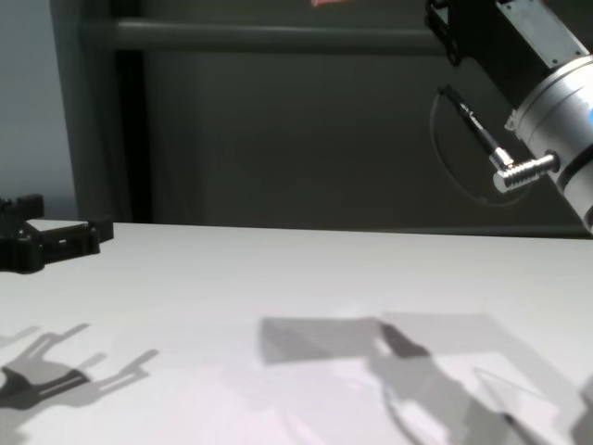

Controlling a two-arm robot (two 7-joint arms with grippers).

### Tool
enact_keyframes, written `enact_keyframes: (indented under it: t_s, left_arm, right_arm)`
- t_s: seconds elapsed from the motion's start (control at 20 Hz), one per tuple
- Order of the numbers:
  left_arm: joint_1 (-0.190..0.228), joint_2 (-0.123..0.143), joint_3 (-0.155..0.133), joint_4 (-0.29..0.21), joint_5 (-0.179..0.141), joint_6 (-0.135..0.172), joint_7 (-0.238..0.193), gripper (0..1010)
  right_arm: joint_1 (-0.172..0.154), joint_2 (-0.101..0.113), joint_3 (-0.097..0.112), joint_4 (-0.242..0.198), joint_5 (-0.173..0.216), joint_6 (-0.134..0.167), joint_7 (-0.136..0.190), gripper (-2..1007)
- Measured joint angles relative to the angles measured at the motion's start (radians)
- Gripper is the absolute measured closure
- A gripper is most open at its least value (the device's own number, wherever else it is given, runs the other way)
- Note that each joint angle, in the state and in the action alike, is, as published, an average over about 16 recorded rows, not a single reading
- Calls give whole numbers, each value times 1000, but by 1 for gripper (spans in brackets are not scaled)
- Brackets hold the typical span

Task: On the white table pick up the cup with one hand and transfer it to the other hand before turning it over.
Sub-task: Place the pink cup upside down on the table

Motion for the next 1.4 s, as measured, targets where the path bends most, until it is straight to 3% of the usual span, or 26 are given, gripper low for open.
enact_keyframes:
  t_s: [0.45,0.8,1.1,1.4]
  left_arm:
    - [2,-4,-4,-1,2,0,-4,7]
    - [-1,-4,-3,-1,2,1,-4,7]
    - [-2,-4,-2,0,1,1,-3,7]
    - [-3,-3,-1,0,1,1,-3,7]
  right_arm:
    - [0,2,-1,-2,0,-2,-1,284]
    - [-2,19,-5,-22,-12,-24,-13,284]
    - [-1,56,-16,-55,-52,-59,-52,283]
    - [10,115,-42,-97,-126,-86,-117,283]
